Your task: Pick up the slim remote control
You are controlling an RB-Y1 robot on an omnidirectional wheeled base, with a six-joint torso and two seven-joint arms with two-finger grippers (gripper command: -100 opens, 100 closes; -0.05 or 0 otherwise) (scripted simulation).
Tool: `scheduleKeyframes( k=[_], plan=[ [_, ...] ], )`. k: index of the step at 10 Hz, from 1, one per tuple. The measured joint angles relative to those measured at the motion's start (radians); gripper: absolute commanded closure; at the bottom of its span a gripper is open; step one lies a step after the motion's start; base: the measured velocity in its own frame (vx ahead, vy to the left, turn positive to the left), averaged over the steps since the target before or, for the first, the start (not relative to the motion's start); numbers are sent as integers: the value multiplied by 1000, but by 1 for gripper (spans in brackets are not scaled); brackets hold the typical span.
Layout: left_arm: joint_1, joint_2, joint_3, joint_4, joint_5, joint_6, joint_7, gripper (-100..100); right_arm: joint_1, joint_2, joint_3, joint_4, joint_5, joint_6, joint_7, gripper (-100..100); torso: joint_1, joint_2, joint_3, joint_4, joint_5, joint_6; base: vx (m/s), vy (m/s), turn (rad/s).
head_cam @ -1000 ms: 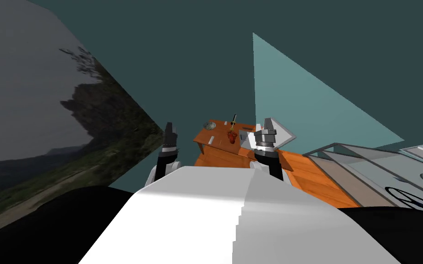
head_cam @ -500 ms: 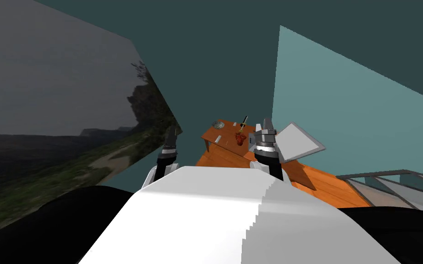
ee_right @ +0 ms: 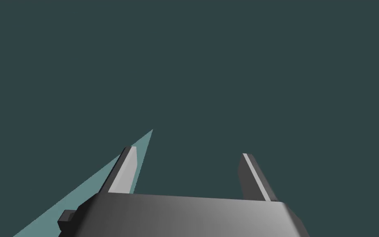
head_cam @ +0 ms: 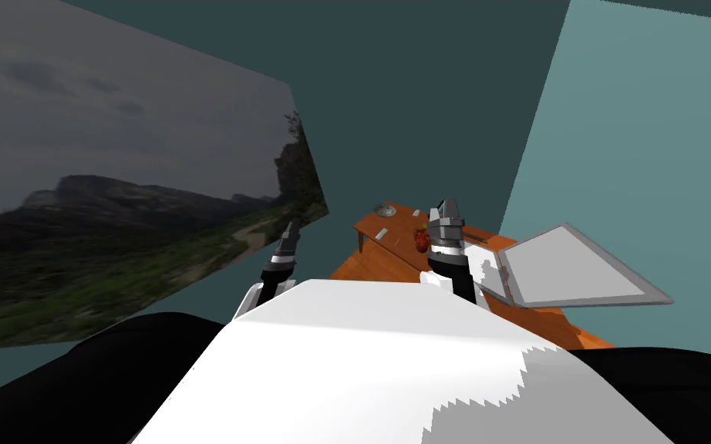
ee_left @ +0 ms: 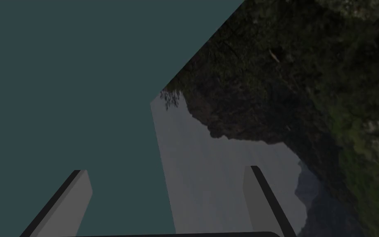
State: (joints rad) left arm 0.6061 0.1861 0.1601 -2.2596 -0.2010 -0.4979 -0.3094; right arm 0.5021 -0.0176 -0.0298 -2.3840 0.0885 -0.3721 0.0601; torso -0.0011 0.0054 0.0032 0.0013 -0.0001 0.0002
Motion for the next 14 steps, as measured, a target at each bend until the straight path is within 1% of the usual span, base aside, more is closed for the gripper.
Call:
scheduleKeyframes(
  k=[2,3,4,5,6,7,8,9,10,11,12,13,14],
  plan=[
    [8,10,10,9,-16,-10,-14,-100,0,0,0,0,0,0,0,0,-1,-3,-1,0,0,1,-24,24,345],
    [17,18,19,23,-39,-18,-28,-100,0,0,0,0,0,0,0,0,0,-2,-1,-1,0,0,-35,30,363],
    [22,24,25,33,-52,-26,-40,-100,0,0,0,0,0,0,0,0,0,-2,-1,0,0,1,-17,14,318],
    [24,25,27,36,-56,-29,-44,-100,0,0,0,0,0,0,0,0,-1,-3,-2,-1,0,1,-31,32,429],
    [34,30,33,57,-82,-43,-62,-100,0,0,0,0,0,0,0,0,0,-2,-1,0,0,0,-31,34,415],
    [42,36,40,64,-96,-51,-74,-100,0,0,0,0,0,0,0,0,0,-2,-1,0,0,1,-19,17,412],
    [46,38,42,65,-100,-53,-77,-100,0,0,0,0,0,0,0,0,-1,-3,-1,0,0,1,-38,26,413],
    [57,45,51,83,-125,-63,-94,-100,0,0,0,0,0,0,0,0,-1,-2,-1,0,0,1,-33,33,461],
    [65,50,58,90,-140,-70,-106,-100,0,0,0,0,0,0,0,0,-1,-2,-1,0,0,1,-7,16,343],
    [68,51,59,94,-144,-73,-111,-100,0,0,0,0,0,0,0,0,-2,-3,-2,0,0,1,-6,32,415],
    [71,60,67,117,-172,-80,-129,-100,0,0,0,0,0,0,0,0,-1,-3,-2,-1,0,1,-10,37,474],
    [83,62,72,127,-188,-89,-144,-100,0,0,0,0,0,0,0,0,-1,-3,-2,-1,0,1,-8,16,332],
    [89,64,76,128,-191,-95,-148,-100,0,0,0,0,0,0,0,0,-2,-3,-2,0,0,2,-8,32,390]
  ],
)
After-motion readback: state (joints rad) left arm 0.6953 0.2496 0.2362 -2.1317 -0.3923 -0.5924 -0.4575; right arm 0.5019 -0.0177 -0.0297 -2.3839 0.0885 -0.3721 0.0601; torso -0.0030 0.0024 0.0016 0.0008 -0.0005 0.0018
